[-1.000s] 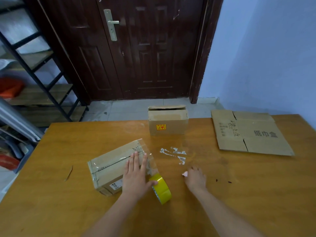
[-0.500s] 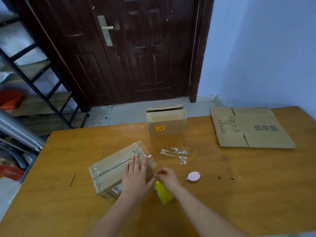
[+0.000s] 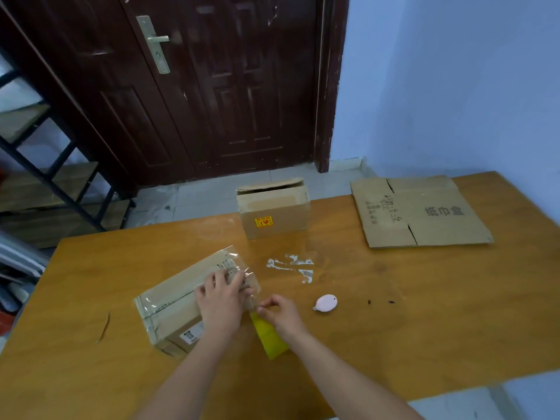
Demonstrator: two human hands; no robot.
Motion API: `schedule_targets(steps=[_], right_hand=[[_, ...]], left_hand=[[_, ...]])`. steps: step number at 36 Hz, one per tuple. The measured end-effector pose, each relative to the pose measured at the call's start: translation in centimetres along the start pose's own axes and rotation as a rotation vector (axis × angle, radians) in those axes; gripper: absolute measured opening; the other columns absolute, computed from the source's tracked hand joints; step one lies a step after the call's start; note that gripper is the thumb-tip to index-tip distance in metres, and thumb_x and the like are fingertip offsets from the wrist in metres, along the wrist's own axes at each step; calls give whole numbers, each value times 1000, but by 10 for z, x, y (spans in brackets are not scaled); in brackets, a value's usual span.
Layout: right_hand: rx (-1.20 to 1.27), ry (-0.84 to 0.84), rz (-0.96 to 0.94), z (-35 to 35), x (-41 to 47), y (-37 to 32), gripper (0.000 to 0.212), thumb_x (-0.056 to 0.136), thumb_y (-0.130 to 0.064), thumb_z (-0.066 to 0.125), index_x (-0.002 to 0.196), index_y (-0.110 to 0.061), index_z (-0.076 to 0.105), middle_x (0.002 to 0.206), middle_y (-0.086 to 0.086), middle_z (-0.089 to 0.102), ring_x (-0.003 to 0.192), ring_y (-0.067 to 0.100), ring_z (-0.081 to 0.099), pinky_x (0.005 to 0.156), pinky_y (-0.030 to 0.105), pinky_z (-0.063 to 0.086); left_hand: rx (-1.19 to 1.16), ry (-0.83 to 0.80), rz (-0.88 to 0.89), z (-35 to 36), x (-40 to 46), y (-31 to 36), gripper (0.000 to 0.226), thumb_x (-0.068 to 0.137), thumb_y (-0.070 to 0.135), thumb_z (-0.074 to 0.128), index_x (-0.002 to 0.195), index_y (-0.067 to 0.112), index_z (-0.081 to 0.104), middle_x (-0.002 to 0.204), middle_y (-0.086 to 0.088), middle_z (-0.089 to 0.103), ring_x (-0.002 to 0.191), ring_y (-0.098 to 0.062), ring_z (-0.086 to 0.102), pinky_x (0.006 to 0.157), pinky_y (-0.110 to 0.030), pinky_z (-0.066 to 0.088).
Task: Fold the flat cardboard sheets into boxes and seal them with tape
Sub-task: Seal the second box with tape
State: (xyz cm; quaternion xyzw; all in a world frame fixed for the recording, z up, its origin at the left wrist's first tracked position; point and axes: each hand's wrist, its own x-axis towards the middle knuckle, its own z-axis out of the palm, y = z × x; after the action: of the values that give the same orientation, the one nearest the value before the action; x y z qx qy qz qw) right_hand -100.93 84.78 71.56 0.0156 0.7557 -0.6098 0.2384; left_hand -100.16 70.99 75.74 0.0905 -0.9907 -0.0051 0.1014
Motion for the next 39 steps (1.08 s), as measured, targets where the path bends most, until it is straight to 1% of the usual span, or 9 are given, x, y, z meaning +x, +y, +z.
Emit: schedule_targets(steps=[8, 12, 14, 18, 22, 25, 29, 32, 39], right_hand=[[-91, 36, -44, 4, 0, 0, 33, 82, -11, 68, 63, -28, 49, 73, -12, 57, 71, -2, 51, 65, 10, 35], [-173, 63, -64, 13, 2, 1, 28, 76, -20, 70, 61, -36, 54, 89, 8, 64, 90, 23, 57, 76, 27, 40], [-206, 76, -77, 12, -1, 0, 33, 75, -14, 72, 57, -33, 51, 85, 1, 64, 92, 21, 55, 79, 26, 41], [-250, 97, -100, 1, -15, 0, 46, 72, -2, 72, 50, -37, 50, 76, -22, 56, 88, 8, 47, 75, 5, 30], [-195, 126, -35, -12, -20, 6, 38, 77, -3, 69, 59, -31, 51, 80, -13, 61, 92, 13, 54, 81, 18, 37], [-175, 109, 48, -23, -21, 1, 36, 83, -4, 66, 60, -23, 46, 70, -11, 54, 76, 9, 51, 70, 23, 37], [-427, -34, 178, -34, -21, -11, 38, 87, -7, 59, 55, -22, 44, 63, -8, 49, 63, 5, 45, 57, 20, 34], [-594, -141, 305, -37, -22, -12, 29, 89, -10, 57, 60, -17, 56, 78, 4, 62, 78, 13, 54, 63, 20, 36], [-638, 34, 368, -17, -21, -7, 36, 91, -19, 53, 57, -24, 43, 65, -5, 52, 76, 17, 51, 63, 23, 34]], left_hand=[[-82, 49, -33, 5, -1, -4, 36, 58, 34, 86, 89, 25, 71, 98, -12, 63, 92, -36, 59, 74, -47, 42], [-109, 62, -42, 7, -5, -10, 36, 60, 37, 85, 90, 26, 70, 100, -11, 63, 93, -34, 59, 76, -45, 41], [-113, 59, -61, 7, -4, -9, 35, 60, 38, 85, 90, 27, 70, 100, -9, 62, 94, -33, 58, 77, -44, 39], [-123, 58, -87, 6, 0, -9, 33, 62, 38, 84, 90, 28, 70, 100, -9, 61, 97, -33, 57, 79, -44, 39], [-90, 86, -57, 9, -2, -12, 33, 62, 37, 84, 90, 25, 70, 101, -12, 62, 96, -34, 56, 78, -44, 37], [-69, 109, -28, 11, -2, -16, 35, 62, 37, 85, 91, 23, 71, 101, -14, 62, 96, -35, 55, 77, -43, 35], [-40, 91, 28, 12, -4, -29, 46, 54, 33, 89, 94, 22, 69, 102, -15, 62, 96, -35, 53, 76, -41, 31], [-44, 79, 23, 9, -6, -40, 48, 53, 34, 90, 95, 23, 69, 102, -15, 62, 96, -34, 53, 77, -41, 30], [-78, 92, 50, 9, -12, -54, 50, 53, 36, 89, 97, 23, 68, 104, -15, 63, 99, -31, 43, 80, -41, 29]])
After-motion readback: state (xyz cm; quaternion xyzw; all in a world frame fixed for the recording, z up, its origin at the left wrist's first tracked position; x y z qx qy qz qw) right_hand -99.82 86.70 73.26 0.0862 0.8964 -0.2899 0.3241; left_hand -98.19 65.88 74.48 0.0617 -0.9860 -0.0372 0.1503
